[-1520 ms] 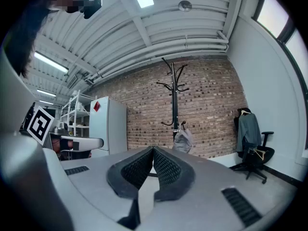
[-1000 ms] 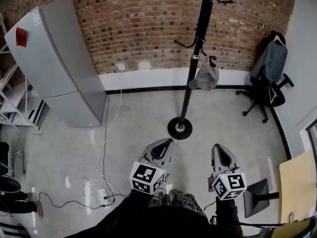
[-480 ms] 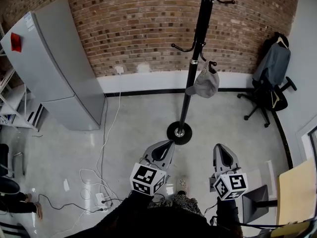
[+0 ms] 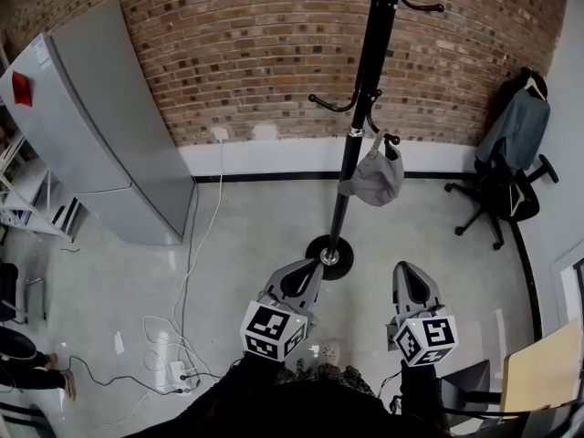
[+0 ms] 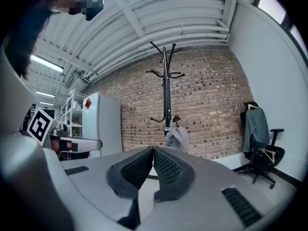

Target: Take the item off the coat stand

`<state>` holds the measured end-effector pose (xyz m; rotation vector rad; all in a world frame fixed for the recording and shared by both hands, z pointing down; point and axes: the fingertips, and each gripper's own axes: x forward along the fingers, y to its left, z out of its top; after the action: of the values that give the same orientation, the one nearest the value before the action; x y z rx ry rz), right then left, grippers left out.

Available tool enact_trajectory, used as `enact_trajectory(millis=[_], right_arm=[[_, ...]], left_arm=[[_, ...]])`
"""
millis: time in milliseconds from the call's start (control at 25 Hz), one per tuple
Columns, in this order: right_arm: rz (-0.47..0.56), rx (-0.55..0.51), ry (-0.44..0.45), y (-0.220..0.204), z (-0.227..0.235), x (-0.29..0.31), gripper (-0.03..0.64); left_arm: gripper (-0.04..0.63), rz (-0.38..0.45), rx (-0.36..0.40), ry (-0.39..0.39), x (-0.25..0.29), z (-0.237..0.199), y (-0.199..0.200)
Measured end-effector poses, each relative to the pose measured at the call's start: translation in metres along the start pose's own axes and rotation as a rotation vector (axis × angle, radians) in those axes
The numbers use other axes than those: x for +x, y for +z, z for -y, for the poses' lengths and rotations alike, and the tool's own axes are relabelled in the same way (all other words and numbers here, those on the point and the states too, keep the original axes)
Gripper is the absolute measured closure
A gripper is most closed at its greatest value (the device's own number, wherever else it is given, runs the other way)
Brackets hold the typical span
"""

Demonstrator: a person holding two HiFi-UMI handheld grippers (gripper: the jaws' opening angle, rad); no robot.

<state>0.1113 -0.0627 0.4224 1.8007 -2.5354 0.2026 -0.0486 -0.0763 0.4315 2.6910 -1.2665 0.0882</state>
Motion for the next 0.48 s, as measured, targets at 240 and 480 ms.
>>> enact_trajectory(millis=[240, 480], right_arm=[[-0.008, -0.002, 0.026, 0.004, 0.03, 0.029, 0.607], [-0.019, -0.004, 0.059, 0.002, 0.056, 0.056, 0.606]], left_arm=[[0.588, 0.003, -0.023, 0.008, 0.041, -0.003, 0.004], [0.588, 0.009, -0.017, 0.03, 0.075, -0.009, 0.007]])
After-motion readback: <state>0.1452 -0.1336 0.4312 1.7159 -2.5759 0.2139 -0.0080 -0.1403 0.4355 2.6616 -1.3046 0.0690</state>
